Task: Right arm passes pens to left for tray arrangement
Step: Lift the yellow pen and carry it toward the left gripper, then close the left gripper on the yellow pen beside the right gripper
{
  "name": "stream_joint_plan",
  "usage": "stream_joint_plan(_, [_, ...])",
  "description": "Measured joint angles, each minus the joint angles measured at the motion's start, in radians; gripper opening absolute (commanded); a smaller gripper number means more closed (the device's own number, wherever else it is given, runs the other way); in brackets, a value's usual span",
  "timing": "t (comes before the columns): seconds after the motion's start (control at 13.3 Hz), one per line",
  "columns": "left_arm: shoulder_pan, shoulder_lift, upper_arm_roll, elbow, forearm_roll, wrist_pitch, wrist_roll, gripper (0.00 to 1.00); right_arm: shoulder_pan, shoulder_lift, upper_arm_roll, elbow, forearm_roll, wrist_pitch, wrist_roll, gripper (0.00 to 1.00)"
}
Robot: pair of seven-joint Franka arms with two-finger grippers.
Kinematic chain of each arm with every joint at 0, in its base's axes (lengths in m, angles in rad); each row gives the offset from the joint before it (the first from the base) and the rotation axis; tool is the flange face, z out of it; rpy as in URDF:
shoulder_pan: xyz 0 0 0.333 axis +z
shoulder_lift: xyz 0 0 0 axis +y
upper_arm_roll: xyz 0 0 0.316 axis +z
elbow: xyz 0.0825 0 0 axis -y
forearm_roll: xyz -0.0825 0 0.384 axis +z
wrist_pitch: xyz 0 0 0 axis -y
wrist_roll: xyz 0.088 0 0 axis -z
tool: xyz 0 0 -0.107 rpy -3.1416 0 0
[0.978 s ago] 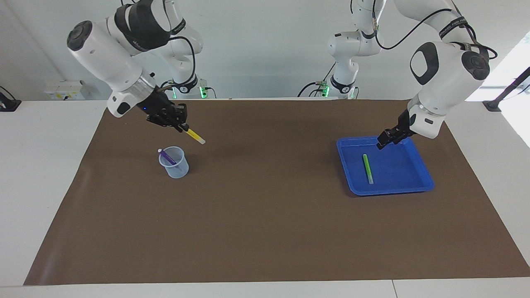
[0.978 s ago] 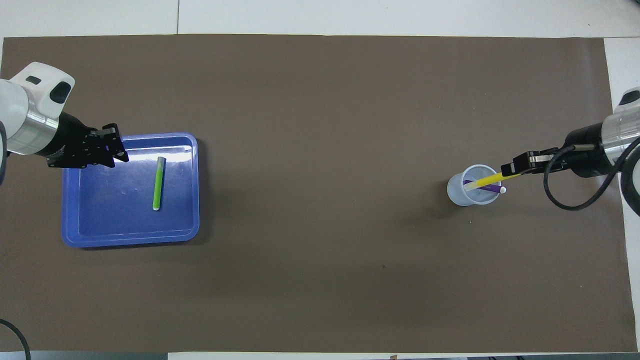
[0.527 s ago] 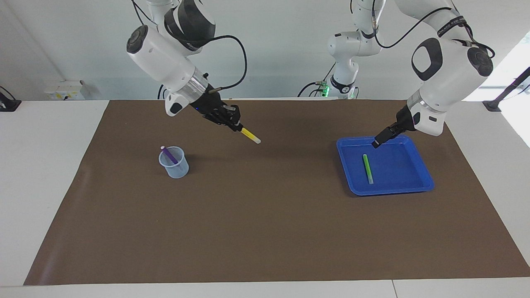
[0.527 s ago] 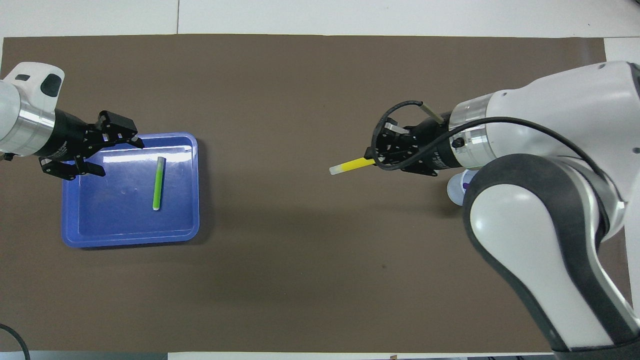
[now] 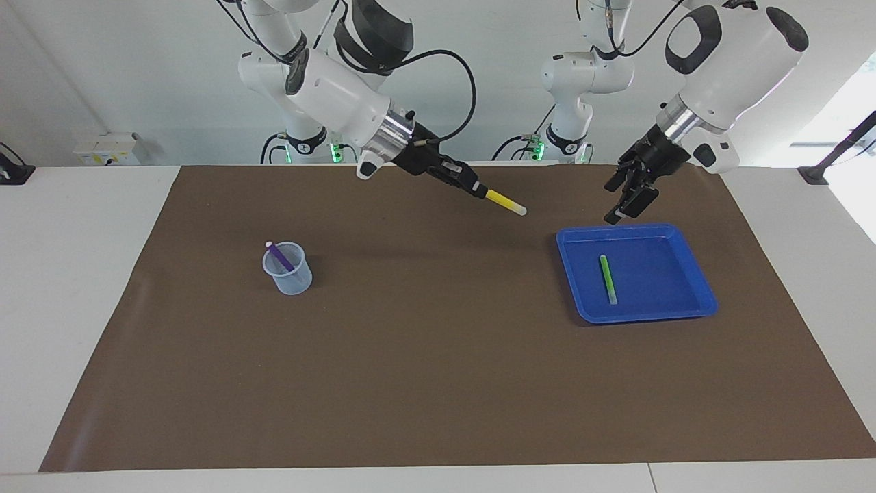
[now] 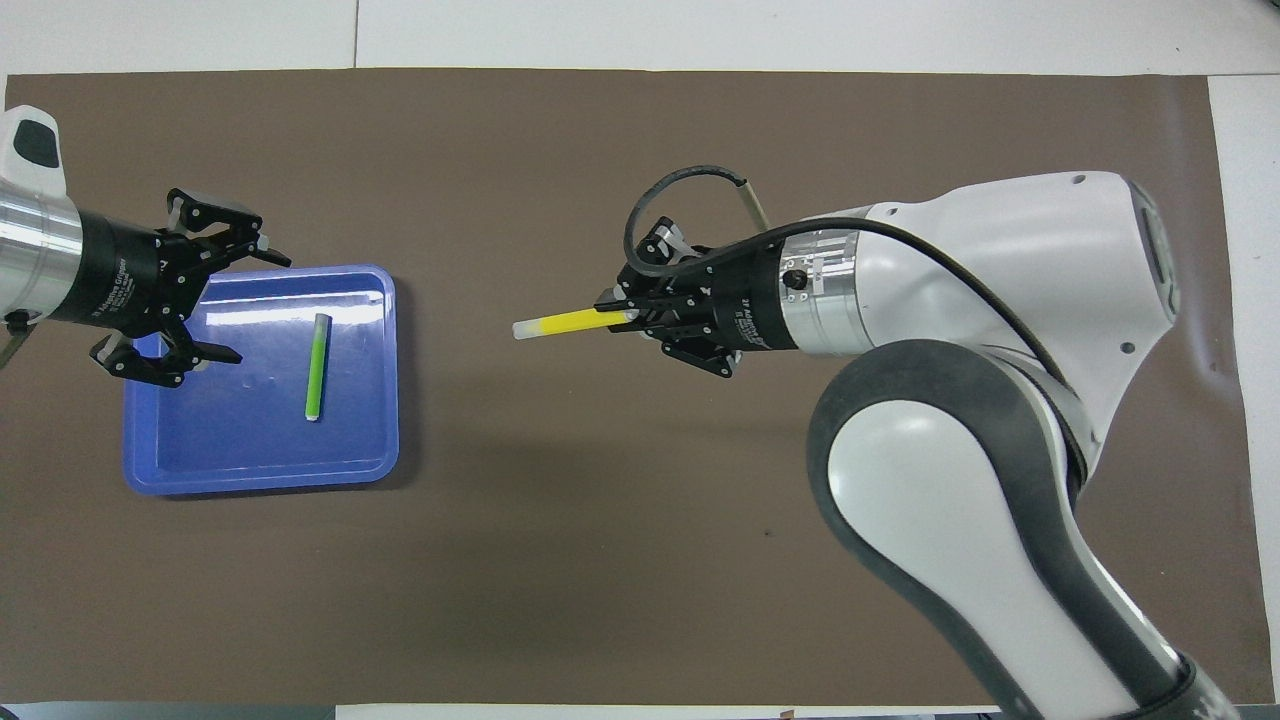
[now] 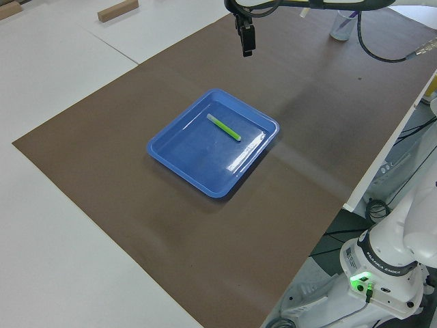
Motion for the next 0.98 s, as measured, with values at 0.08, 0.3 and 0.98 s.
stream_joint_plan(0.08, [-0.002,-0.010,-0.007,0.001,-0.019,0.020,-0.102,1.00,0.002,0.013,0.022,0.011,0.001,0.019,0.035,0.00])
stream_joint_plan(0.3, [-0.004,-0.017,-0.058,0.001,-0.065,0.056,-0.290,1.00,0.007,0.031,0.057,0.029,0.003,0.036,0.093,0.00])
stream_joint_plan(0.98, [-0.050,-0.089,-0.074,-0.169,-0.189,0.191,-0.373,0.95,0.021,0.036,0.065,0.030,0.003,0.036,0.100,0.00])
